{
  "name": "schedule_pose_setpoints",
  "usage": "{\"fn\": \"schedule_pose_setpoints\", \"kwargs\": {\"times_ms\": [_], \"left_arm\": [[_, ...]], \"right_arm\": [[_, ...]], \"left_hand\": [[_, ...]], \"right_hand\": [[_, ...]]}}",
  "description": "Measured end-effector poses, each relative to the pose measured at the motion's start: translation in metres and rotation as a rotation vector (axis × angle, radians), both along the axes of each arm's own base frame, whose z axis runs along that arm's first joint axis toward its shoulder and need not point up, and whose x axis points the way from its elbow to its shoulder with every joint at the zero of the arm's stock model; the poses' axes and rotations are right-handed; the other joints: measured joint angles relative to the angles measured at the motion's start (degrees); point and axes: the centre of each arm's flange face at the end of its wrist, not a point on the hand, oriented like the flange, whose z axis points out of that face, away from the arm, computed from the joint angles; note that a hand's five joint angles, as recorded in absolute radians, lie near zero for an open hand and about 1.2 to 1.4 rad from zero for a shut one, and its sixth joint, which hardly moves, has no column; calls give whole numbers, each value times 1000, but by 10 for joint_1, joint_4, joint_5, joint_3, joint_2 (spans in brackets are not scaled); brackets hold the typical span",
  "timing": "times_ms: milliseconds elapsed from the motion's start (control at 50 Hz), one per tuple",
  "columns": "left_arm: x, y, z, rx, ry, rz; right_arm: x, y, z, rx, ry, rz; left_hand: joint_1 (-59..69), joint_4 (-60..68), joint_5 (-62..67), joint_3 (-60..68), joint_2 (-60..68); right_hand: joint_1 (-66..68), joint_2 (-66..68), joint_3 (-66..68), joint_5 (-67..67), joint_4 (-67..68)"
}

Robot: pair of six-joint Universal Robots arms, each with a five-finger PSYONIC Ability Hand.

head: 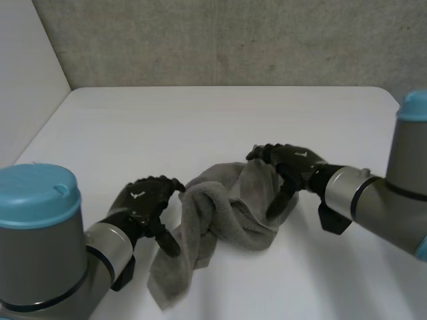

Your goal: Fold the towel.

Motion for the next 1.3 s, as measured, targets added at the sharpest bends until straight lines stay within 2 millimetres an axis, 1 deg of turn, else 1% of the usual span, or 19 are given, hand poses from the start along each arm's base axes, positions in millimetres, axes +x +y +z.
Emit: {"fn": "schedule_pose_setpoints", "kwargs": {"times_ms": [180,240,320,360,400,440,480,560,640,740,860,900,920,960,1000,1040,1160,1240,1300], "left_arm": [[-15,6,-17,112,85,14],[-19,7,-20,126,94,12],[-23,7,-25,133,92,6],[-25,6,-28,132,90,3],[-27,4,-30,130,88,1],[-29,3,-33,126,82,4],[-29,1,-34,122,79,9],[-28,-4,-33,108,71,24],[-22,-15,-26,74,58,39],[-15,-45,-5,-47,3,16],[-22,-82,13,-170,-48,-57],[-25,-86,12,-162,-56,-73],[-26,-86,11,-156,-57,-77],[-28,-82,6,-106,-62,-92],[-29,-72,2,-55,-60,-102],[-28,-61,-1,-21,-56,-107],[-23,-40,-6,8,-49,-114],[-21,-28,-12,21,-59,-130],[-22,-21,-17,26,-65,-142]], "right_arm": [[16,9,-30,96,-56,1],[20,12,-39,107,-61,7],[24,13,-49,101,-65,15],[25,12,-53,93,-67,15],[25,11,-55,84,-69,15],[25,9,-55,65,-74,20],[25,7,-51,44,-78,28],[23,3,-32,-32,-77,67],[16,-4,-8,-124,-44,120],[7,-18,15,-226,32,192],[16,-44,18,-304,112,234],[19,-48,19,-315,132,232],[21,-49,19,-318,138,231],[25,-49,19,-321,161,223],[26,-47,18,-318,179,208],[25,-47,16,-316,193,182],[10,-57,3,-319,222,80],[-2,-61,-9,-300,234,22],[-7,-59,-16,-281,234,10]], "left_hand": [[0,0,2,0,0],[0,0,2,0,0],[1,0,28,0,12],[73,0,119,0,99],[193,0,242,0,227],[364,0,420,0,401],[475,0,531,0,515],[560,0,614,0,573],[572,0,616,0,573],[574,0,616,0,573],[574,0,616,0,573],[574,0,616,0,573],[574,0,616,0,573],[467,0,517,0,476],[266,0,314,0,293],[131,0,174,0,160],[91,0,104,0,103],[89,0,101,0,102],[89,0,101,0,102]], "right_hand": [[2,0,0,1,0],[39,26,0,38,0],[215,211,0,221,0],[306,306,0,315,0],[400,384,0,401,0],[535,465,0,536,0],[602,511,0,604,0],[606,540,0,613,0],[606,540,0,613,0],[606,546,0,613,0],[606,546,0,613,0],[606,546,0,613,0],[606,546,0,613,0],[606,546,0,613,0],[606,546,0,613,0],[606,546,0,613,0],[578,524,0,579,0],[350,308,0,354,0],[285,274,0,272,0]]}}
